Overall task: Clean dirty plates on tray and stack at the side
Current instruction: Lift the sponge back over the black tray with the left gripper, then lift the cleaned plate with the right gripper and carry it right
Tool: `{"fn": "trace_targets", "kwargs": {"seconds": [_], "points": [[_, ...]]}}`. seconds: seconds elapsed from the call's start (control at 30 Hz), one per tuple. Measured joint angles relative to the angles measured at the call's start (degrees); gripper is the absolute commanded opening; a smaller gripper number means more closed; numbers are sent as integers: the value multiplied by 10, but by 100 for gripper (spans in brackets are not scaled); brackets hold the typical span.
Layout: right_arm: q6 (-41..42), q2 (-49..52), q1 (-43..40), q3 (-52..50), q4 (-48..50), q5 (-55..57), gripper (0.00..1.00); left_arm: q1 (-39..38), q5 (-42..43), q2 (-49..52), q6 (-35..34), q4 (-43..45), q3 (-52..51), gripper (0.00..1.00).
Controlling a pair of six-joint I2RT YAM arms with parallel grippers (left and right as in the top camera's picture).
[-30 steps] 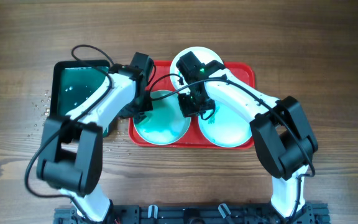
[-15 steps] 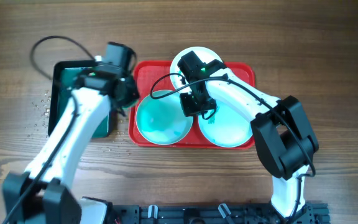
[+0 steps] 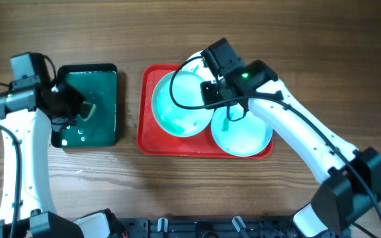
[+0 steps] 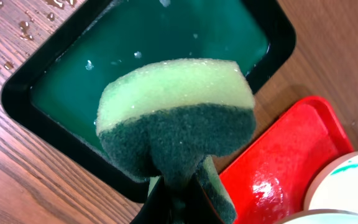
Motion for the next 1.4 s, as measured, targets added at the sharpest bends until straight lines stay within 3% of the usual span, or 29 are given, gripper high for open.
{"fn": "trace_targets", "kwargs": {"seconds": [0.17, 0.63, 1.1, 1.23, 1.4], "points": [[-2, -9, 12, 0, 0, 56, 4, 12, 16, 0, 0, 0, 0, 4], [-22, -9, 159, 0, 42, 290, 4, 12, 22, 0, 0, 0, 0, 4], [-208, -9, 258, 0, 98, 512, 4, 12, 23, 0, 0, 0, 0, 4], [-293, -9, 301, 0, 157, 619, 4, 12, 23, 0, 0, 0, 0, 4], [-364, -9, 326, 0, 205, 675, 4, 12, 23, 0, 0, -1, 0, 4]]}}
